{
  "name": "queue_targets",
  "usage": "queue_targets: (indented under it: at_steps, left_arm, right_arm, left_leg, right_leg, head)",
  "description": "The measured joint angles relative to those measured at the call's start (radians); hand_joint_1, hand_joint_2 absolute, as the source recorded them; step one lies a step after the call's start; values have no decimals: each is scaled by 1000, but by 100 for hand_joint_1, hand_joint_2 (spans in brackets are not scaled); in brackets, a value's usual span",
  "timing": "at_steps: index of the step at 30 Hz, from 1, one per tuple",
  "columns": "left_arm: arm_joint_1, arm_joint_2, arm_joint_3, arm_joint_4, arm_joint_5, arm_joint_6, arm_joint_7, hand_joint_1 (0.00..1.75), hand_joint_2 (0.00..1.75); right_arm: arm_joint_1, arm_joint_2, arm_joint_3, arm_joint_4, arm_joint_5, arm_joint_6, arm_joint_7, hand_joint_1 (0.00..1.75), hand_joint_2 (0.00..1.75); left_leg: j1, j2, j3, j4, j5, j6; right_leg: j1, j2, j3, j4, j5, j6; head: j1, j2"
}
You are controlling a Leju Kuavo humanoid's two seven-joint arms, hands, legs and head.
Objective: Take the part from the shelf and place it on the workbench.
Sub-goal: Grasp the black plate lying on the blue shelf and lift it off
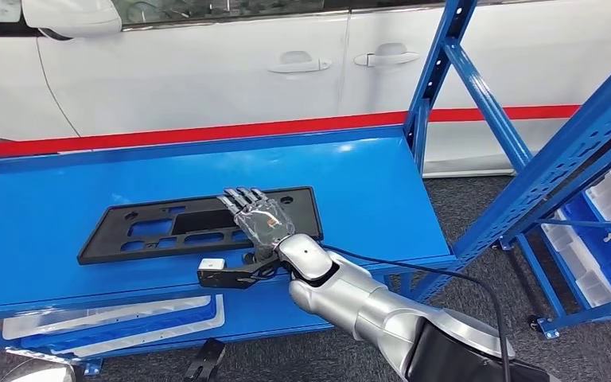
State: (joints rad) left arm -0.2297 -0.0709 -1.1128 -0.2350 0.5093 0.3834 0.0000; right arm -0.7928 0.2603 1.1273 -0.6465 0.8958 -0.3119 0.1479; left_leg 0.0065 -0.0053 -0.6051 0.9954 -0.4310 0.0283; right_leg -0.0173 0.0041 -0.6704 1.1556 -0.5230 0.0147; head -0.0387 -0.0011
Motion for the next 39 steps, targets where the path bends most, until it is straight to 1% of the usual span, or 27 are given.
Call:
queue_targets:
  at_steps: [2, 3, 4, 6, 7, 8, 9, 11, 13, 14, 16, 17, 18, 19, 20, 21, 23, 24, 27, 28, 30, 32, 33, 34, 35, 37, 39]
  left_arm:
    - [0, -1, 0, 0, 0, -1, 0, 0, 0]
    - [1, -2, 0, 0, -1, -1, 0, 0, 0]
    - [2, -2, 0, 0, -1, -2, 1, 0, 0]
    - [2, -3, 0, 0, -1, -2, 1, 0, 0]
    - [1, -4, 0, 0, -2, -2, 2, 0, 0]
    - [1, -4, 0, 0, -2, -2, 2, 0, 0]
    - [0, -5, 0, 0, -3, -2, 2, 0, 0]
    - [0, -5, 0, 0, -3, -2, 3, 0, 0]
    - [0, -6, 1, 0, -3, -2, 3, 0, 0]
    - [-1, -6, 1, 0, -3, -2, 3, 0, 0]
    - [0, -6, 2, 0, -4, -2, 3, 0, 0]
    - [1, -6, 2, 0, -4, -2, 3, 0, 0]
    - [2, -6, 2, 0, -4, -2, 3, 0, 0]
    - [3, -6, 3, 0, -4, -2, 3, 0, 0]
    - [3, -6, 4, 0, -4, -2, 3, 0, 0]
    - [2, -6, 4, 0, -4, -2, 2, 0, 0]
    - [-1, -6, 7, 0, -4, -2, 0, 0, 0]
    - [-1, -6, 8, 0, -4, -2, -1, 0, 0]
    - [0, -6, 14, 0, -3, -2, -2, 0, 0]
    - [0, -7, 16, 0, -3, -2, -3, 0, 0]
    - [-1, -8, 18, 0, -3, -2, -4, 0, 0]
    - [0, -8, 19, 0, -3, -2, -6, 0, 0]
    - [1, -8, 19, 0, -3, -2, -7, 0, 0]
    - [2, -9, 20, 0, -3, -1, -8, 0, 0]
    - [3, -9, 20, 0, -3, -1, -8, 0, 0]
    - [2, -10, 21, 0, -3, -1, -10, 0, 0]
    - [2, -11, 21, 0, 1, -3, -11, 0, 0]
  right_arm:
    - [2, 0, 1, 17, 7, 6, 6, 0, 175]
    - [3, 0, 1, 25, 8, 6, 8, 0, 175]
    - [3, 1, 1, 32, 9, 6, 8, 0, 175]
    - [0, 3, 1, 41, 16, 9, 12, 0, 175]
    - [-3, 6, 1, 44, 24, 13, 19, 0, 175]
    - [-6, 9, 1, 49, 34, 17, 29, 0, 175]
    - [-9, 13, 2, 54, 46, 21, 42, 0, 175]
    - [-14, 19, 3, 64, 70, 27, 67, 0, 175]
    - [-23, 24, 7, 76, 96, 34, 91, 0, 175]
    - [-27, 26, 10, 82, 110, 37, 104, 0, 175]
    - [-32, 27, 14, 95, 141, 43, 133, 0, 175]
    - [-32, 27, 15, 102, 155, 47, 147, 0, 175]
    - [-33, 27, 16, 108, 166, 51, 160, 0, 175]
    - [-35, 26, 17, 114, 174, 54, 171, 0, 175]
    - [-37, 26, 17, 119, 181, 56, 179, 0, 175]
    - [-41, 26, 17, 123, 186, 57, 186, 0, 175]
    - [-48, 25, 18, 132, 195, 59, 201, 0, 175]
    - [-51, 24, 18, 136, 200, 59, 208, 7, 175]
    - [-57, 20, 18, 148, 210, 68, 223, 138, 175]
    - [-58, 19, 18, 152, 213, 75, 227, 175, 175]
    - [-58, 15, 18, 161, 214, 95, 230, 175, 175]
    - [-55, 12, 18, 169, 208, 106, 226, 175, 175]
    - [-53, 10, 18, 172, 205, 107, 223, 175, 175]
    - [-52, 8, 18, 175, 202, 106, 221, 175, 175]
    - [-52, 7, 18, 177, 200, 104, 219, 175, 175]
    - [-54, 6, 18, 180, 199, 99, 218, 175, 175]
    - [-57, 6, 18, 180, 199, 94, 217, 175, 175]
  left_leg:
    - [-2, 0, 0, 1, -1, 5]
    - [-3, -1, 0, 2, -2, 6]
    - [-3, -1, 0, 4, -3, 6]
    - [-3, -3, -1, 12, -8, 3]
    - [-6, -3, -3, 20, -13, -1]
    - [-8, -4, -6, 25, -15, -6]
    - [-9, -4, -9, 28, -17, -10]
    - [-9, -4, -10, 27, -16, -18]
    - [-7, -2, -16, 47, -32, -29]
    - [-5, -1, -31, 80, -52, -35]
    - [0, 0, -84, 197, -109, -47]
    - [3, 0, -111, 253, -129, -51]
    - [5, 0, -126, 285, -133, -54]
    - [6, 0, -122, 277, -118, -54]
    - [6, 0, -100, 234, -88, -53]
    - [6, 0, -65, 165, -54, -49]
    - [2, 0, -4, 48, -19, -40]
    - [-1, -1, 9, 21, -17, -35]
    - [-4, 0, 14, 5, -12, -19]
    - [-2, 1, 18, -2, -7, -11]
    - [2, 4, 21, -14, 2, 0]
    - [0, 5, 17, -14, 3, 5]
    - [0, 5, 16, -13, 3, 5]
    - [-1, 4, 15, -10, 3, 5]
    - [-1, 4, 14, -6, 1, 4]
    - [-2, 2, 10, 7, -5, -2]
    - [-6, 0, 3, 20, -11, -11]
  right_leg:
    - [0, 0, -56, 117, -47, 0]
    - [0, 0, -69, 142, -47, -1]
    - [0, 0, -65, 132, -29, -2]
    - [0, 0, -14, 22, 34, -7]
    - [1, 0, 15, -38, 55, -10]
    - [2, 1, 36, -79, 66, -12]
    - [4, 2, 44, -98, 66, -15]
    - [4, 5, 46, -102, 67, -23]
    - [0, 5, 50, -109, 71, -32]
    - [-3, 4, 52, -112, 73, -36]
    - [-3, 2, 53, -113, 74, -40]
    - [-3, 2, 53, -113, 74, -41]
    - [-3, 2, 53, -113, 74, -41]
    - [-3, 2, 54, -113, 74, -41]
    - [-4, 2, 56, -113, 74, -41]
    - [-4, 3, 58, -113, 74, -41]
    - [-2, 3, 59, -114, 75, -34]
    - [-1, 4, 58, -115, 76, -29]
    - [-2, 4, 60, -121, 80, -10]
    - [-2, 4, 57, -110, 70, -5]
    - [-1, 2, 23, -32, 19, 0]
    - [0, 2, -33, 87, -39, 1]
    - [0, 2, -50, 122, -48, 1]
    - [0, 2, -51, 126, -38, 1]
    - [-1, 1, -34, 95, -13, 0]
    - [-1, 1, 28, -25, 44, -4]
    - [0, 2, 62, -99, 65, -10]
  head:
    - [1, 0]
    - [2, 0]
    - [2, 0]
    - [2, 0]
    - [2, 0]
    - [2, 0]
    - [1, 0]
    - [1, 0]
    - [-1, 0]
    - [-4, 0]
    - [-8, 0]
    - [-8, 0]
    - [-8, 0]
    - [-8, 0]
    - [-8, 0]
    - [-8, 0]
    - [-8, 0]
    - [-8, 0]
    - [-6, 0]
    - [-5, 0]
    - [-2, 0]
    - [0, 0]
    - [0, 0]
    - [1, 0]
    - [2, 0]
    - [3, 0]
    - [2, 0]
